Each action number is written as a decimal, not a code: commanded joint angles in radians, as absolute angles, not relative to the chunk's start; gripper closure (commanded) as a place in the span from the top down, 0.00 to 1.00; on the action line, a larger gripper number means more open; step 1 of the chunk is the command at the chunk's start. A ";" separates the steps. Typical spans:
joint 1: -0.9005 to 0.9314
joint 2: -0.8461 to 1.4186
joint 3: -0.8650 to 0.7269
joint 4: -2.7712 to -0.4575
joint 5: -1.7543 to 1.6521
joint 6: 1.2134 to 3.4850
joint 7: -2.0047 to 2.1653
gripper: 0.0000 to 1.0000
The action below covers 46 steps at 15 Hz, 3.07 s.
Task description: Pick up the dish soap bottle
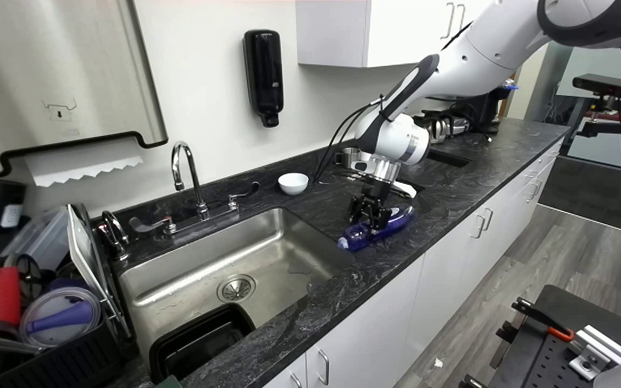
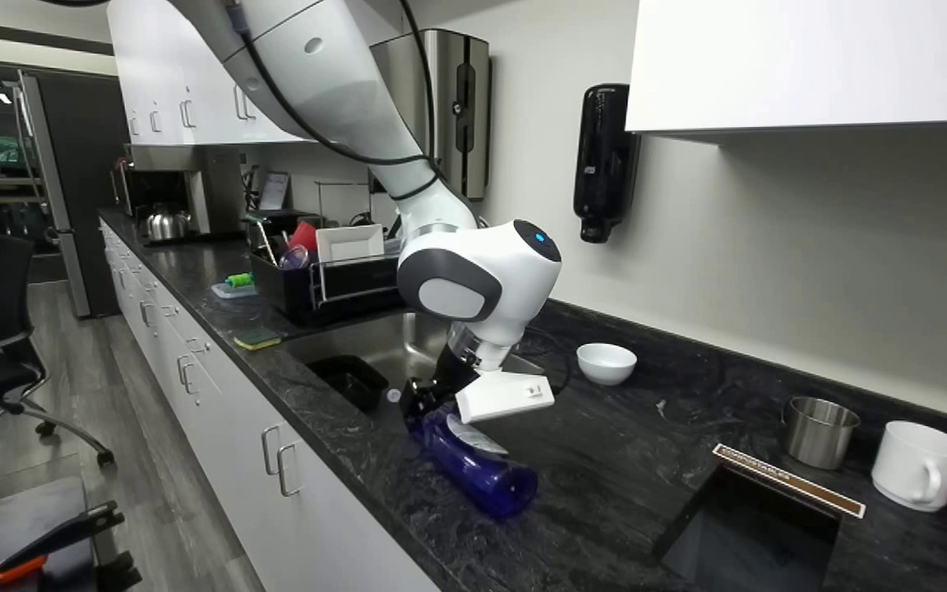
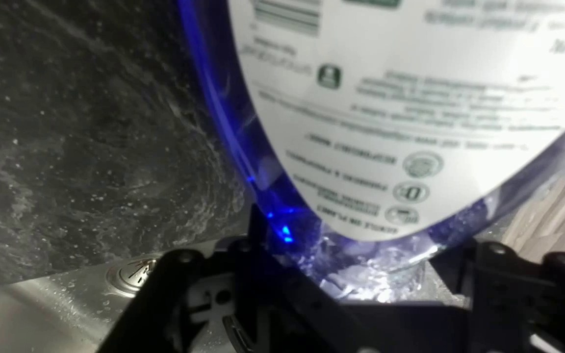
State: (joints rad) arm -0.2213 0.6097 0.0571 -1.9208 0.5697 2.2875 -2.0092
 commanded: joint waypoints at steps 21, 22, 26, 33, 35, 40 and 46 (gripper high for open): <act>-0.251 0.652 0.086 -1.869 0.551 2.292 -1.994 0.53; -0.251 0.652 0.088 -1.870 0.552 2.293 -1.994 0.53; -0.250 0.655 0.094 -1.870 0.554 2.285 -1.988 0.53; -0.242 0.658 0.088 -1.867 0.537 2.272 -1.953 1.00; -0.239 0.655 0.088 -1.868 0.526 2.278 -1.936 1.00; -0.215 0.638 0.082 -1.872 0.471 2.311 -1.872 1.00; -0.180 0.606 0.078 -1.881 0.344 2.303 -1.754 1.00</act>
State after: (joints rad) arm -0.1946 0.6281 0.0830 -1.8616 0.4002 2.2877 -1.8021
